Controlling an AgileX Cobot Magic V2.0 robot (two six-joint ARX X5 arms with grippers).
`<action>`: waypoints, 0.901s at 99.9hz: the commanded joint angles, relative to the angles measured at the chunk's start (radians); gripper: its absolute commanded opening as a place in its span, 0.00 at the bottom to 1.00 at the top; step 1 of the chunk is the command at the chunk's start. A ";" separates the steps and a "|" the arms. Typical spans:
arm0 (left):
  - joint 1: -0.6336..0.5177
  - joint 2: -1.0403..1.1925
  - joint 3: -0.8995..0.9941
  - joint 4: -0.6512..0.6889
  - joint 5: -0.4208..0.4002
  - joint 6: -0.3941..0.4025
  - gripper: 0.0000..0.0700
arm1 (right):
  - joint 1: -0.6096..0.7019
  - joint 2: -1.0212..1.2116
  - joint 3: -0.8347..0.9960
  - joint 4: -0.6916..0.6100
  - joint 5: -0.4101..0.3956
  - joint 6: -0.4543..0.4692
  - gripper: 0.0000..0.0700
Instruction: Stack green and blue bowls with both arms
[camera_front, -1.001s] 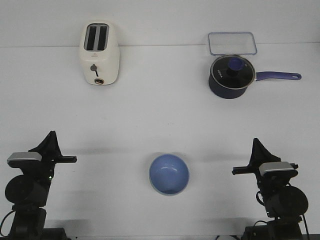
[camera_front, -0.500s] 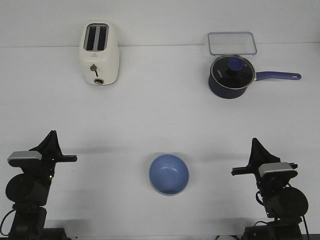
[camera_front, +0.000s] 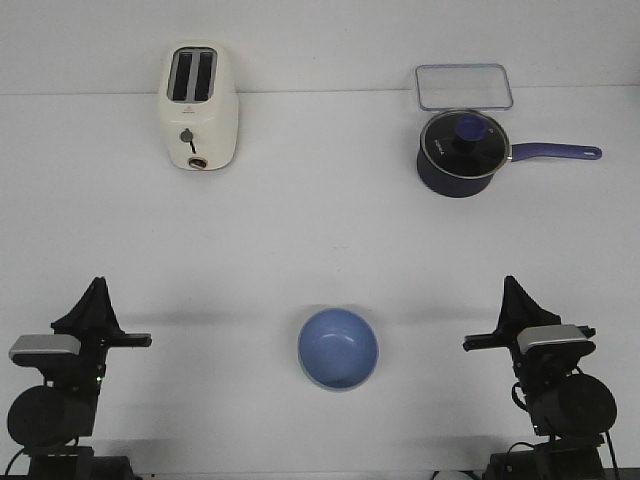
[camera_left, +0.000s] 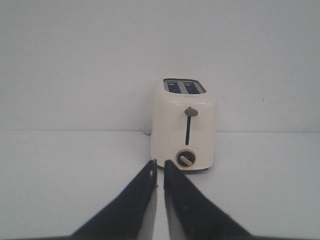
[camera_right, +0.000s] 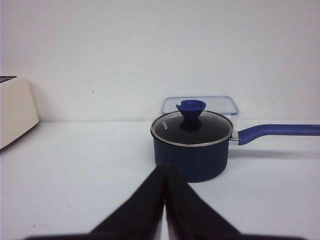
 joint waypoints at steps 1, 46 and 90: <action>-0.002 -0.070 -0.064 -0.046 -0.005 0.034 0.02 | 0.000 0.001 0.005 0.011 0.000 0.002 0.00; 0.004 -0.270 -0.313 -0.026 -0.019 0.033 0.02 | 0.000 0.000 0.005 0.012 0.000 0.002 0.00; 0.004 -0.270 -0.312 -0.041 -0.019 0.021 0.02 | 0.000 0.000 0.005 0.011 0.000 0.002 0.00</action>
